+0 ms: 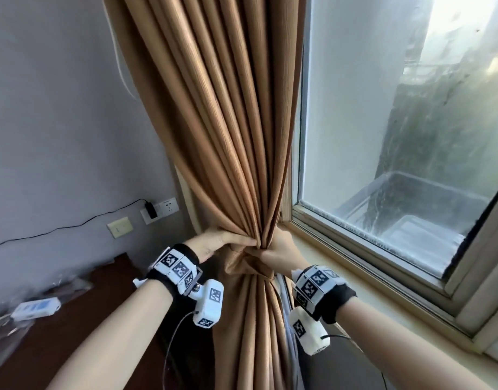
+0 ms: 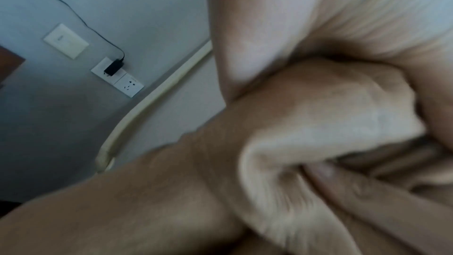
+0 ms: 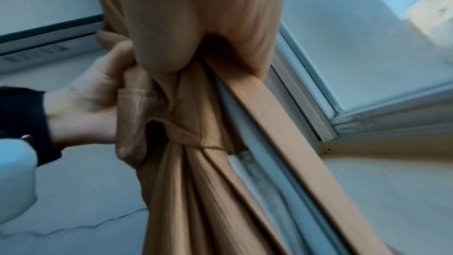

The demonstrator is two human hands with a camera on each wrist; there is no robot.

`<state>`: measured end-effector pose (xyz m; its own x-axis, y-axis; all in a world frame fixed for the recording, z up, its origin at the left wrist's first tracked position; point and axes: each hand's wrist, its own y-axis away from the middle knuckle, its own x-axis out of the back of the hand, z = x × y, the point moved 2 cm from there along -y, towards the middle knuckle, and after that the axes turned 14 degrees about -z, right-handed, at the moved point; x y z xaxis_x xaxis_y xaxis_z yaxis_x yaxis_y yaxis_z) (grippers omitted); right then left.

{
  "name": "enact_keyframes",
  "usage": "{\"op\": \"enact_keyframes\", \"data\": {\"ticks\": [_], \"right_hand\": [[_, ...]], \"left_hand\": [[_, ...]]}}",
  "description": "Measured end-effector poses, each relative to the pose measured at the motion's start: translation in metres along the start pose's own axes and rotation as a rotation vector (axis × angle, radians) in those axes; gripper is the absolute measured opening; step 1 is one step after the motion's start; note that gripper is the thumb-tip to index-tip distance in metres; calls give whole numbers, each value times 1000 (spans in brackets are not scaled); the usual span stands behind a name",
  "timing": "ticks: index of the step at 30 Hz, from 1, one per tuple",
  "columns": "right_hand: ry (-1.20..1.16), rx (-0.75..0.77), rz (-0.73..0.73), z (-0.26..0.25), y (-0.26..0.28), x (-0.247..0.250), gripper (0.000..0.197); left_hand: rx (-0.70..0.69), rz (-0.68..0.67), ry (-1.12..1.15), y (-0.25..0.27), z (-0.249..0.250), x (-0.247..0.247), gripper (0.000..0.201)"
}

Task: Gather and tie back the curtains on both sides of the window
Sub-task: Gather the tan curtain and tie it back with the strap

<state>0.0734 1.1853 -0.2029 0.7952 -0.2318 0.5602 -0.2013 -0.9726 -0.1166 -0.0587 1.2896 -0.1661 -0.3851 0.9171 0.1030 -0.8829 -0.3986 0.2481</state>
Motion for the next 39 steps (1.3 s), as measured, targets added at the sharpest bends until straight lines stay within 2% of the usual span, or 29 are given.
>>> {"op": "enact_keyframes", "data": {"ticks": [2, 5, 6, 8, 9, 10, 12, 13, 14, 15, 17, 19, 20, 22, 24, 27, 29, 31, 34, 39], "right_hand": [[113, 31, -62, 0, -6, -2, 67], [297, 86, -109, -10, -8, 0, 65], [387, 87, -109, -10, -9, 0, 71], [516, -24, -117, -11, -11, 3, 97], [502, -108, -176, -10, -14, 6, 108], [427, -158, -288, -9, -15, 12, 112], [104, -193, -572, -6, -13, 25, 111], [-102, -186, -700, -3, -10, 35, 104], [-291, -178, -793, 2, -9, 46, 89], [-471, -175, -816, 5, -8, 59, 72], [-650, -228, -644, 21, -13, 77, 55], [-489, -264, -417, 39, -21, 84, 55], [-363, -255, -371, 43, -24, 82, 56], [-236, -201, -384, 43, -31, 69, 58], [-280, -194, -420, 34, -35, 57, 58], [-362, -338, -559, 28, -41, 42, 80], [-326, -418, -650, 29, -49, 41, 86], [-336, -430, -642, 35, -57, 43, 72], [-399, -447, -589, 46, -60, 48, 49], [-590, -476, -507, 58, -48, 63, 44]], "left_hand": [[-93, 154, 15, -2, 0, -8, 63], [-190, 282, 32, -1, 0, -14, 44], [-208, 318, 47, 0, 0, -14, 38], [-237, 374, 65, 1, 0, -13, 39], [-233, 387, 68, 2, 0, -13, 42], [-216, 392, 70, 3, 0, -14, 42], [-185, 378, 62, 7, 1, -15, 35], [-177, 365, 62, 8, 2, -15, 35], [-171, 359, 61, 10, 2, -15, 37], [-168, 362, 58, 12, 3, -14, 40], [-148, 372, 70, 18, 4, -14, 47], [-120, 366, 78, 22, 5, -15, 56], [-109, 365, 72, 24, 5, -15, 58], [-80, 356, 61, 27, 7, -19, 59], [-48, 346, 56, 30, 9, -23, 58], [-3, 337, 64, 36, 11, -26, 56], [11, 344, 60, 39, 12, -26, 56], [20, 346, 59, 41, 13, -27, 59], [7, 352, 57, 45, 19, -33, 51], [11, 352, 52, 47, 20, -35, 52]]}}
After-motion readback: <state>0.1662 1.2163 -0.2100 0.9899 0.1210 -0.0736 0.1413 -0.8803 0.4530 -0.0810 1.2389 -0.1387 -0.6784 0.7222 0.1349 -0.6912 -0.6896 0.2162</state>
